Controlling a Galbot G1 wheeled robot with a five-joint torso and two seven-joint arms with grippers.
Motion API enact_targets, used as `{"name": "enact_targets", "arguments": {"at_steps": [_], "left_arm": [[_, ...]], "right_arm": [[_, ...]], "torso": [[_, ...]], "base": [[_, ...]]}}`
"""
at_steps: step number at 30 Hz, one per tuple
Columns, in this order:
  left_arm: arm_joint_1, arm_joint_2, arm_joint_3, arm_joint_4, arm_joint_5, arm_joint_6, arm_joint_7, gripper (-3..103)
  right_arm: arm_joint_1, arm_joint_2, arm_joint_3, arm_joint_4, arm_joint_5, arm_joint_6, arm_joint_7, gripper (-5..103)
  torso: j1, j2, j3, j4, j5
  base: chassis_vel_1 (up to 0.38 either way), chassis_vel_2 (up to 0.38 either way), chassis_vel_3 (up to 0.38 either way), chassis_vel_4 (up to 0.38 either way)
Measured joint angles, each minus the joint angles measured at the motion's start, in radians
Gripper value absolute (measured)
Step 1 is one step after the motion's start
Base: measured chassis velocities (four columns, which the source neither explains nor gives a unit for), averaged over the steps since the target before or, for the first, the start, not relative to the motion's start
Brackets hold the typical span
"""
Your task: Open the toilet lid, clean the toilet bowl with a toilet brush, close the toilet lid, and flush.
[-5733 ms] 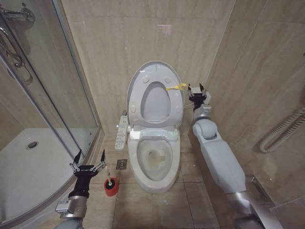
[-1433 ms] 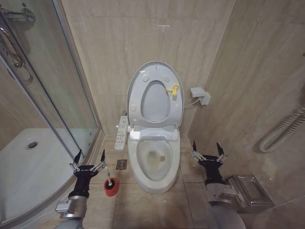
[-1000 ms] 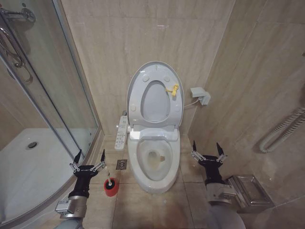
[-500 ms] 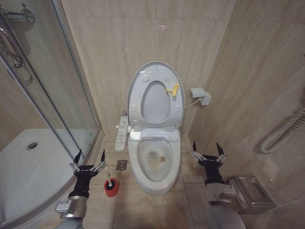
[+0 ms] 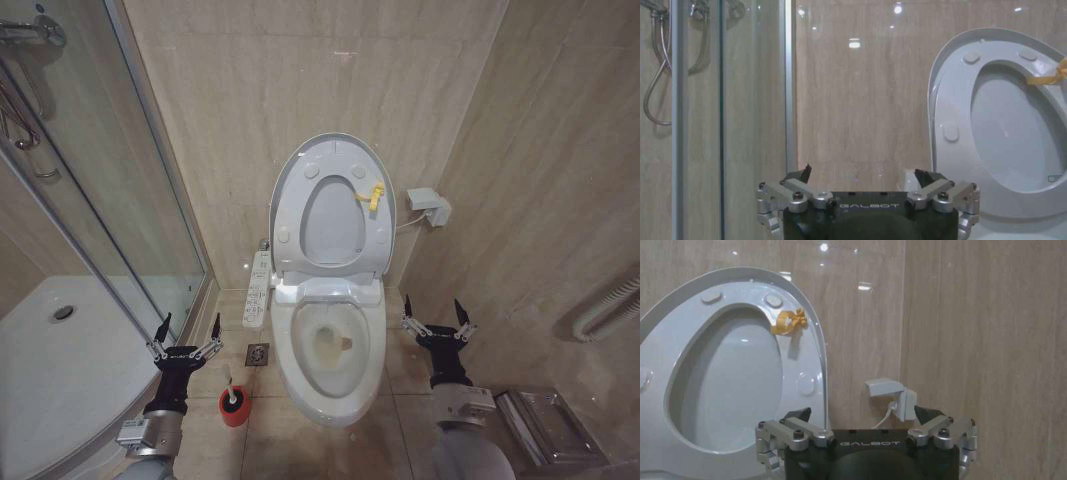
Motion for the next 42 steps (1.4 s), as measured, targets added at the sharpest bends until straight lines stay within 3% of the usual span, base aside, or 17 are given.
{"name": "enact_targets", "arguments": {"at_steps": [42], "left_arm": [[0.000,0.000,0.000,0.000,0.000,0.000,0.000,100]], "right_arm": [[0.000,0.000,0.000,0.000,0.000,0.000,0.000,100]], "torso": [[0.000,0.000,0.000,0.0001,0.0000]], "base": [[0.001,-0.001,-0.001,0.001]]}}
